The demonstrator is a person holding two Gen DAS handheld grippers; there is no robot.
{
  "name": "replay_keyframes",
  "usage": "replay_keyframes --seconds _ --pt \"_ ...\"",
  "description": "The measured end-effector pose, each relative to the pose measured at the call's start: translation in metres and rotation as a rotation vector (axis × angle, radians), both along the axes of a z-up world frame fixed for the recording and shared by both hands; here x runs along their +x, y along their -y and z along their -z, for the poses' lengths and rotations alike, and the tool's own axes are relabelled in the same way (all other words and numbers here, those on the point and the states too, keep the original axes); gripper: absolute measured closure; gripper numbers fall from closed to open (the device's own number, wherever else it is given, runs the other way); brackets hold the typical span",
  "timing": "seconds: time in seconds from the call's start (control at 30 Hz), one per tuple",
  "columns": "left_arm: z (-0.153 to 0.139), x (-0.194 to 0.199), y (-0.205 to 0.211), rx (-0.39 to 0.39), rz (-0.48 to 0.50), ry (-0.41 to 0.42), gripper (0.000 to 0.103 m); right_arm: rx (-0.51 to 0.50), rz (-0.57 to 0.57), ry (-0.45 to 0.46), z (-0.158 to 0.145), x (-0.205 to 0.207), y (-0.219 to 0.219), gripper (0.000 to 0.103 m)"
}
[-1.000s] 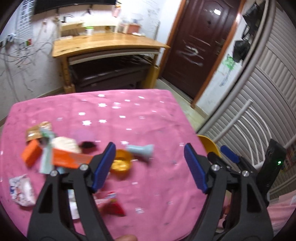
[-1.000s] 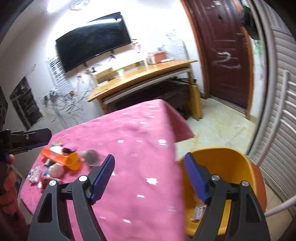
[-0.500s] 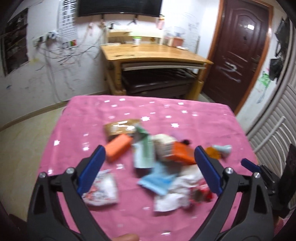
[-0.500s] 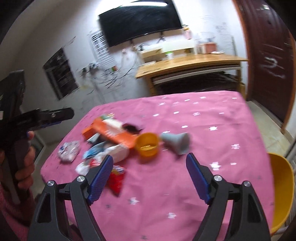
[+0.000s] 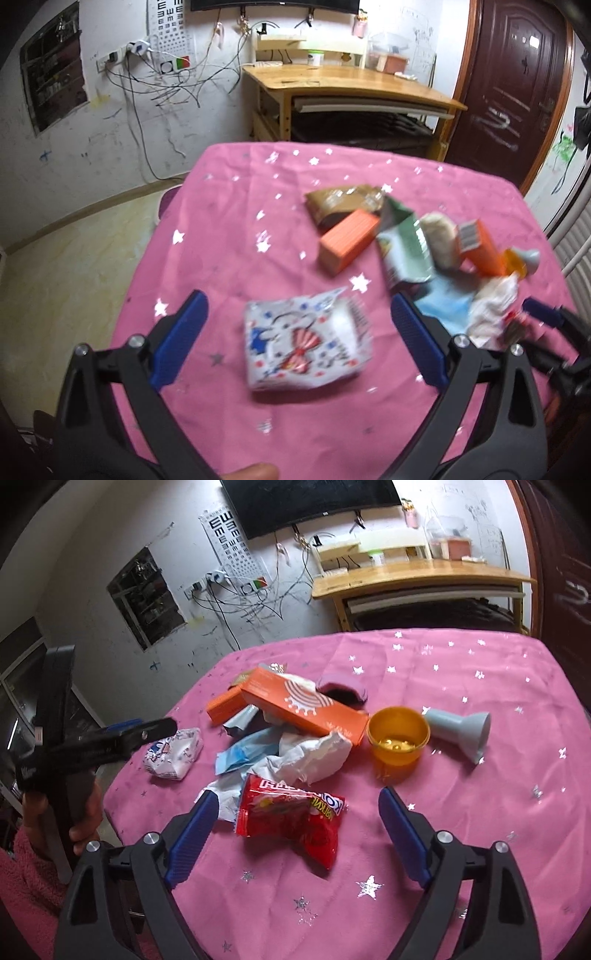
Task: Collect trash
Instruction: 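Grasp the Hello Kitty wrapper with the left tool while the right tool grasps the red chip bag, then carry the wrapper and chip bag over the yellow bin and release both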
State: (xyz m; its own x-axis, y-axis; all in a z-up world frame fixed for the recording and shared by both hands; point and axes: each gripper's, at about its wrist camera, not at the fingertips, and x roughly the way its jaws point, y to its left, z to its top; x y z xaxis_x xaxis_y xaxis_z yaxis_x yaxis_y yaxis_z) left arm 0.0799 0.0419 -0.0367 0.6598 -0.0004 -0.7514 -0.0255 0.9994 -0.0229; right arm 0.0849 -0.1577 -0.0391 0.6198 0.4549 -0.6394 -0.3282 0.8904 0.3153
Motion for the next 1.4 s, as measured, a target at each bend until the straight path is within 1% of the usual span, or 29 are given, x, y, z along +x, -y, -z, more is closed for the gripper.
replay_keyframes --seconds 0.1,0.17,0.2,0.3,0.37,0.43,0.5,0.53,0.57,0.6,0.63,0.77,0.87,0.97,1.07,1.27,1.4 --pt "0.008 -0.005 -0.006 0.006 0.012 -0.014 0.008 0.0 -0.002 -0.022 0.005 0.005 -0.004 0.021" --pt "0.013 -0.005 -0.009 0.011 0.018 -0.025 0.008 -0.01 0.0 -0.019 0.006 0.004 -0.007 0.021" --pt "0.014 -0.004 -0.01 0.011 0.019 -0.029 0.008 -0.018 0.0 -0.015 0.006 0.003 -0.008 0.022" --pt "0.021 0.0 -0.014 -0.004 0.023 -0.052 0.008 -0.03 0.009 -0.016 0.006 0.003 -0.009 0.045" --pt "0.025 0.002 -0.015 -0.014 0.026 -0.065 0.008 -0.044 0.012 -0.012 0.006 0.003 -0.01 0.047" --pt "0.027 0.005 -0.014 -0.021 0.029 -0.074 0.008 -0.049 0.011 -0.003 0.005 0.001 -0.011 0.054" --pt "0.029 0.007 -0.015 -0.042 0.037 -0.081 0.008 -0.049 0.015 0.004 0.004 -0.001 -0.011 0.054" --pt "0.03 0.007 -0.014 -0.05 0.042 -0.08 0.012 -0.042 0.016 0.007 0.003 -0.002 -0.01 0.054" --pt "0.029 0.005 -0.014 -0.058 0.051 -0.072 0.021 -0.038 0.018 0.012 0.003 -0.003 -0.008 0.054" --pt "0.028 0.004 -0.012 -0.059 0.059 -0.063 0.026 -0.034 0.019 0.013 0.003 -0.003 -0.006 0.054" --pt "0.027 0.003 -0.011 -0.059 0.069 -0.061 0.036 -0.028 0.021 0.015 0.002 -0.004 -0.004 0.054" --pt "0.023 0.001 -0.009 -0.076 0.073 -0.051 0.058 -0.013 0.022 0.038 -0.004 -0.007 -0.001 0.054" --pt "0.018 -0.001 -0.007 -0.089 0.079 -0.043 0.07 -0.01 0.018 0.053 -0.008 -0.01 0.002 0.054" --pt "0.011 -0.004 -0.003 -0.091 0.083 -0.023 0.072 0.005 0.018 0.064 -0.011 -0.013 0.005 0.054" --pt "0.002 -0.007 0.0 -0.103 0.089 -0.004 0.072 0.016 0.022 0.078 -0.014 -0.016 0.01 0.054" --pt "-0.019 -0.01 0.013 -0.088 0.104 0.034 0.072 0.032 0.039 0.118 -0.025 -0.021 0.023 0.054" --pt "-0.028 -0.01 0.026 -0.083 0.126 0.049 0.072 0.041 0.062 0.136 -0.029 -0.026 0.037 0.054"
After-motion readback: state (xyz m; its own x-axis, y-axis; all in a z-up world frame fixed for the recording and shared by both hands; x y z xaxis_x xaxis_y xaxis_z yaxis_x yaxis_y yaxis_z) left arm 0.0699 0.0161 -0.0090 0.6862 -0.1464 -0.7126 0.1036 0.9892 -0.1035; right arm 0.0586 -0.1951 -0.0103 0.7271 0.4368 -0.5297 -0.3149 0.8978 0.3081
